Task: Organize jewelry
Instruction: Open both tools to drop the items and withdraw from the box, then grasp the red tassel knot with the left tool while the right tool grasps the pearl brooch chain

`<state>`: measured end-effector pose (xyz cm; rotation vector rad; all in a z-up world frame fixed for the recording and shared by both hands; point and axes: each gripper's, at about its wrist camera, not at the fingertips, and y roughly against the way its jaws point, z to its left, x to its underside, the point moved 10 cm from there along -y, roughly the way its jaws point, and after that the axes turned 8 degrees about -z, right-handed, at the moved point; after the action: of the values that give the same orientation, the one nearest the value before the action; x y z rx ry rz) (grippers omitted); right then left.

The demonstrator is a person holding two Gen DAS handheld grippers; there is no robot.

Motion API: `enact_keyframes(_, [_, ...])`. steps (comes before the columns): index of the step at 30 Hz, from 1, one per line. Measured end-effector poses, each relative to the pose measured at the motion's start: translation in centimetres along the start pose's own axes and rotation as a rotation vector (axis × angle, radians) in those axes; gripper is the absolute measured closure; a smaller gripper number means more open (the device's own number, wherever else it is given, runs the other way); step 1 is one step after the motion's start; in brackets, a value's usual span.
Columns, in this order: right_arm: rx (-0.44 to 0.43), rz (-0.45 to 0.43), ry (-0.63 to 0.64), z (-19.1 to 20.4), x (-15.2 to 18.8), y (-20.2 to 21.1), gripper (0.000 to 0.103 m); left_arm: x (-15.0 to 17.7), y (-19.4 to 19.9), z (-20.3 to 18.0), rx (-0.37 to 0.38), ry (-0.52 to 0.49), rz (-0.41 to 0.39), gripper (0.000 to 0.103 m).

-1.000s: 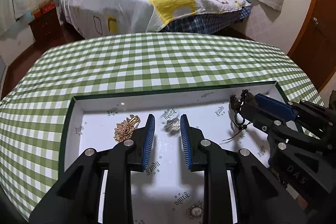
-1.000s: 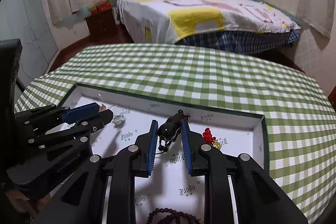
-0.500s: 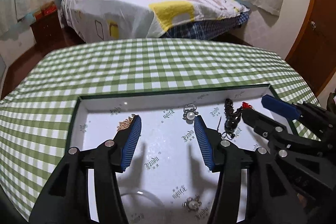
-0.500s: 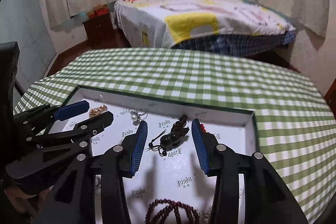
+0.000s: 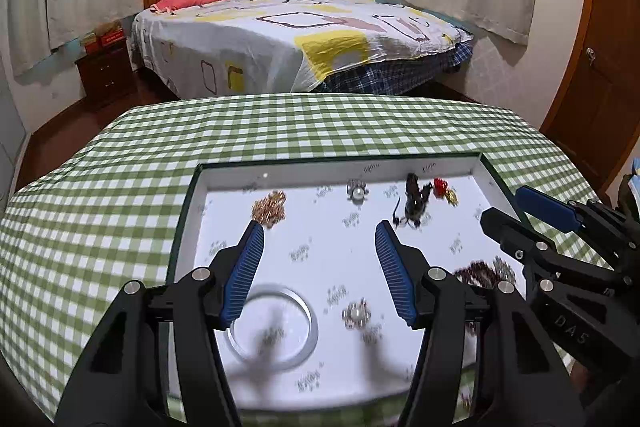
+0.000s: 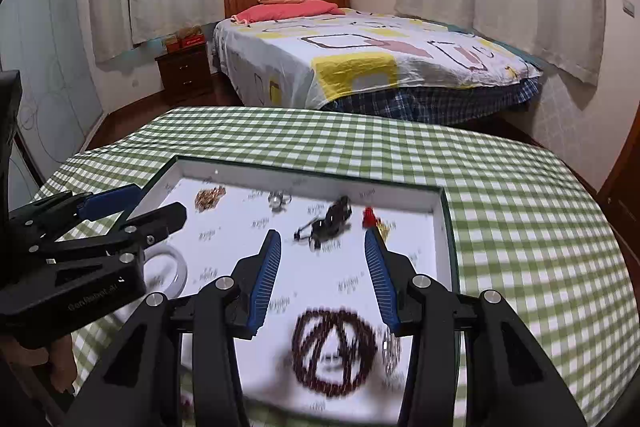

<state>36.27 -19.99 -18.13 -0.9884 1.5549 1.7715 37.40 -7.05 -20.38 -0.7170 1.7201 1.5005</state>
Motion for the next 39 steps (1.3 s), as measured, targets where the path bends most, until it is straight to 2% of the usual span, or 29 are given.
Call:
enact_keyframes(15, [0.02,0.002,-0.017,-0.1,4.6,6.1,0.059,4.5,5.6,-0.2,-0.022,0.023,0.013,0.045])
enact_keyframes(21, [0.023,0.021,-0.029,-0.3,6.6,7.4,0.059,6.3,7.1,0.2,-0.034,0.029,0.023,0.039])
enact_keyframes(36, [-0.022,0.126,-0.015,1.6,11.1,5.9,0.059,10.1,9.0,2.8,-0.078,0.063,0.063,0.038])
enact_keyframes(37, [-0.026,0.141,-0.012,1.8,11.4,5.5,0.058,10.2,9.0,2.9,-0.078,0.064,0.066,0.038])
enact_keyframes(39, [-0.026,0.158,-0.009,2.0,11.8,5.0,0.05,10.4,9.0,2.8,-0.077,0.064,0.07,0.038])
